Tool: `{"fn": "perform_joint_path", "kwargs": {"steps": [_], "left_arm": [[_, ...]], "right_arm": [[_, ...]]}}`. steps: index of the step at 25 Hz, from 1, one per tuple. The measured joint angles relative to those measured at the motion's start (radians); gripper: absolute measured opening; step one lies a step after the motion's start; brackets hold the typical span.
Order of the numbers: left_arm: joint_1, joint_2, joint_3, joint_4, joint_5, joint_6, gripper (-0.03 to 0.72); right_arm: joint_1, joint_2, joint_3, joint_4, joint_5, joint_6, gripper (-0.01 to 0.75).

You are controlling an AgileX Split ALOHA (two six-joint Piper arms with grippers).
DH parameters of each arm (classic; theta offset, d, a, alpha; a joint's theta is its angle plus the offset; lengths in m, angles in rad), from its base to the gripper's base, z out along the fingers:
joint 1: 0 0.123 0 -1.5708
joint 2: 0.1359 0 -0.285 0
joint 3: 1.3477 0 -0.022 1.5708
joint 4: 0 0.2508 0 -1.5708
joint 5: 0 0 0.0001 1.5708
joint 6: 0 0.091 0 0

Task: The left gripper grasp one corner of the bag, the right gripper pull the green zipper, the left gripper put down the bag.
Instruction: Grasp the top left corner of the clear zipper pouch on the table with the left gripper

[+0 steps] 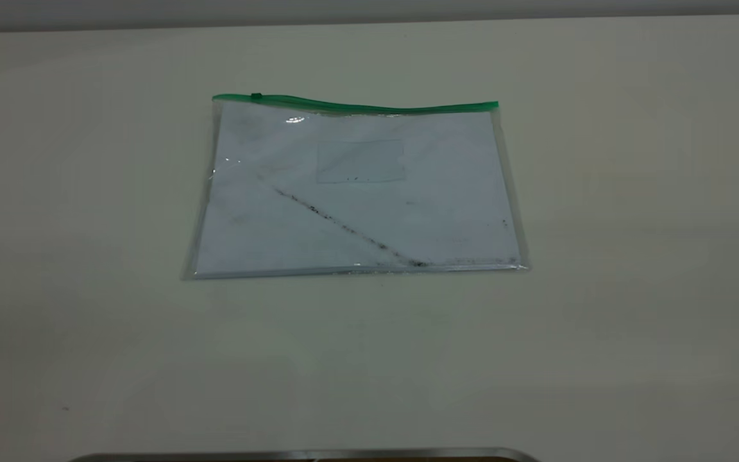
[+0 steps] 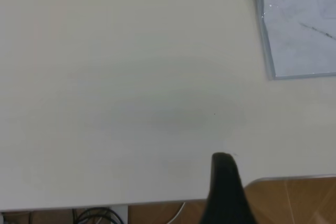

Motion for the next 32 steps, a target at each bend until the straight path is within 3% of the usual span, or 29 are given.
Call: {"fn": "perform_joint_path", "kwargs": {"steps": [16, 25, 32], "left_arm": [[0.0, 0.057, -0.016, -0.026, -0.01, 0.0, 0.59], [0.0, 0.546, -0.152, -0.063, -0.208, 0.001, 0.59], [0.0, 0.99, -0.293, -0.249, -0.343, 0.101, 0.59]], "right_arm": [[0.0, 0.0, -0.002, 0.012, -0.003, 0.019, 0.481], [0.0, 0.182, -0.121, 0.029, -0.026, 0.035, 0.481], [0.0, 0.418, -0.177, 0.035, -0.094, 0.038, 0.481]]}}
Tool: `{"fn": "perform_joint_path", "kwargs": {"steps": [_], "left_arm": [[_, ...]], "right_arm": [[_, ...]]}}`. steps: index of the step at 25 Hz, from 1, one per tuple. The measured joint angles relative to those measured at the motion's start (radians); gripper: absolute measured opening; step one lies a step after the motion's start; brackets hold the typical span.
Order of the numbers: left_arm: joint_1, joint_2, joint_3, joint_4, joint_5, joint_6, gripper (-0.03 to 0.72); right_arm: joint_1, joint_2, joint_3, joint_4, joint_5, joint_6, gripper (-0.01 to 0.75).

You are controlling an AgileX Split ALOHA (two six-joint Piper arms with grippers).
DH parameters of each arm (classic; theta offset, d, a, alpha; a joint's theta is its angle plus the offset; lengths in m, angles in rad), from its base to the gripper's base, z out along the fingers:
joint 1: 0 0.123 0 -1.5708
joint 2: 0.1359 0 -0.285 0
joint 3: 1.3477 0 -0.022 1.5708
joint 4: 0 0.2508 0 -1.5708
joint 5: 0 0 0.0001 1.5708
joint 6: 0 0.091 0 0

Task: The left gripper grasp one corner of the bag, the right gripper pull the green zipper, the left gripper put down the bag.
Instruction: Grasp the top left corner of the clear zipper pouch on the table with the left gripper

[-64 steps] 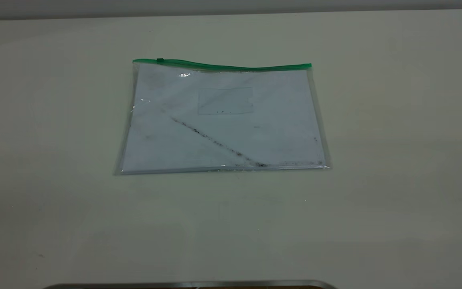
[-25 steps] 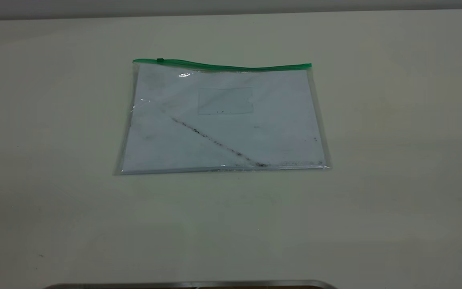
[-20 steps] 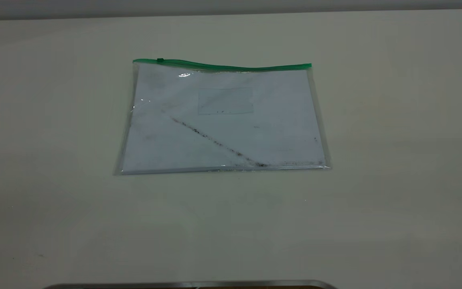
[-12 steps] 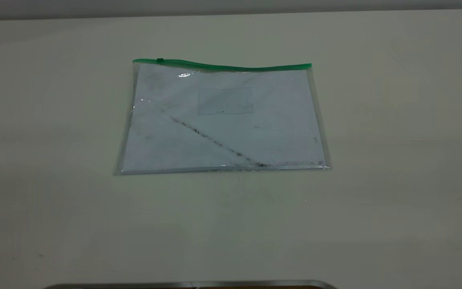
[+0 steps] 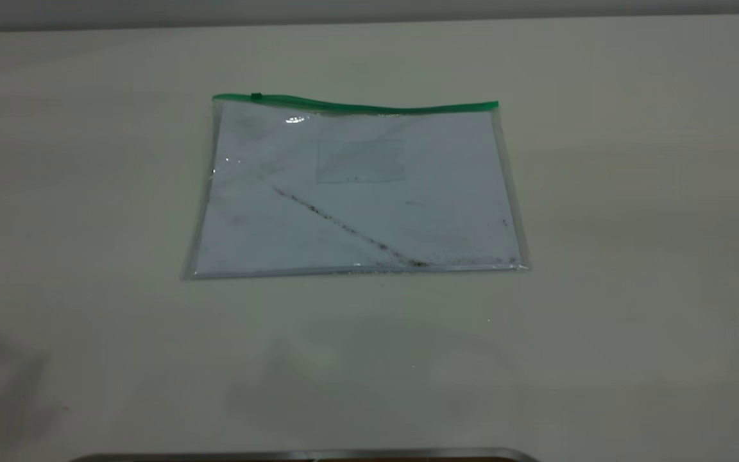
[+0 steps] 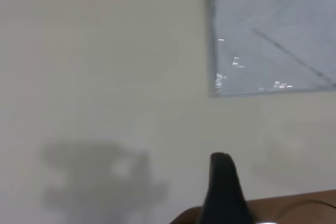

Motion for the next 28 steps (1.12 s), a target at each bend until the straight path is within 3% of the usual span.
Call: {"fn": "perform_joint_path", "kwargs": {"steps": [11, 19, 28], "left_arm": [[0.0, 0.55, -0.169, -0.382, -0.224, 0.4, 0.59], [0.0, 0.939, -0.39, -0.527, -0.235, 0.594, 0.59], [0.0, 1.269, -0.625, -0.541, -0.206, 0.709, 0.59]], "right_arm": [[0.0, 0.256, 0.0, 0.0, -0.163, 0.002, 0.481], [0.0, 0.411, 0.0, 0.002, -0.264, 0.003, 0.481], [0.0, 0.509, 0.0, -0.005, -0.299, 0.003, 0.481]]}}
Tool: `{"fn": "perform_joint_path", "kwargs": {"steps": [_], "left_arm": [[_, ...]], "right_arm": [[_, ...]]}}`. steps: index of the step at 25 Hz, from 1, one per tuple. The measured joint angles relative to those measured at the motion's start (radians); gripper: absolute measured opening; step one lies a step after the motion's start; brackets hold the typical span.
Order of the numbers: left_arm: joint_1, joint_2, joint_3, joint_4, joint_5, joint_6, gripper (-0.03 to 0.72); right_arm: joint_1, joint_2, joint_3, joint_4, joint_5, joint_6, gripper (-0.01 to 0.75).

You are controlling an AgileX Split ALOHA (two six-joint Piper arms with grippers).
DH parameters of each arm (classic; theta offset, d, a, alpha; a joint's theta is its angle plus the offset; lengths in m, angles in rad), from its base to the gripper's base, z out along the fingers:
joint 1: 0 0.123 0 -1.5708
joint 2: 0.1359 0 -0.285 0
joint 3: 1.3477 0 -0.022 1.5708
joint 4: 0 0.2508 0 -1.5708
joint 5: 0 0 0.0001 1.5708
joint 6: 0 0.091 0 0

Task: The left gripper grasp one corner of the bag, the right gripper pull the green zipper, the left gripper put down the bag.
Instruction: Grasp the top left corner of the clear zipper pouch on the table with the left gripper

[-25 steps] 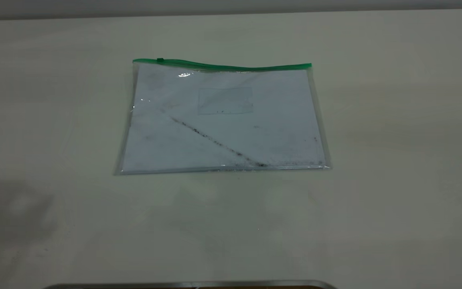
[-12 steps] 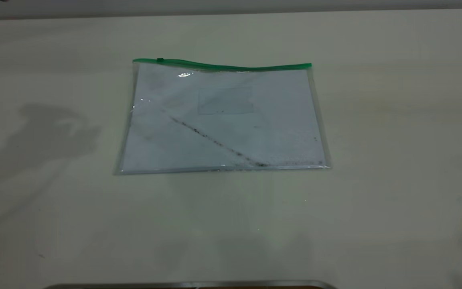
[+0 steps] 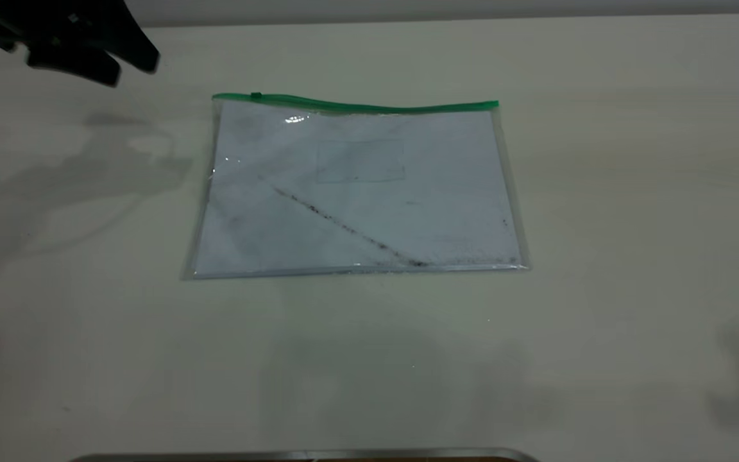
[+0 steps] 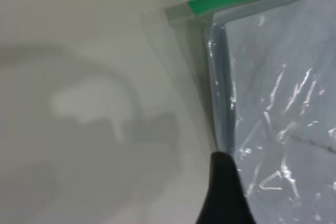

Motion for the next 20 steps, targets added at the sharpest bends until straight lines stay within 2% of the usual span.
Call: {"fn": "perform_joint_path", "kwargs": {"steps": [10, 20], "left_arm": [[-0.01, 0.187, -0.161, -0.02, 0.052, 0.11, 0.59], [-0.033, 0.293, -0.206, -0.255, 0.025, 0.358, 0.59]], "right_arm": [[0.0, 0.005, 0.0, 0.0, -0.004, 0.0, 0.481], [0.0, 0.005, 0.0, 0.0, -0.002, 0.0, 0.481]]}}
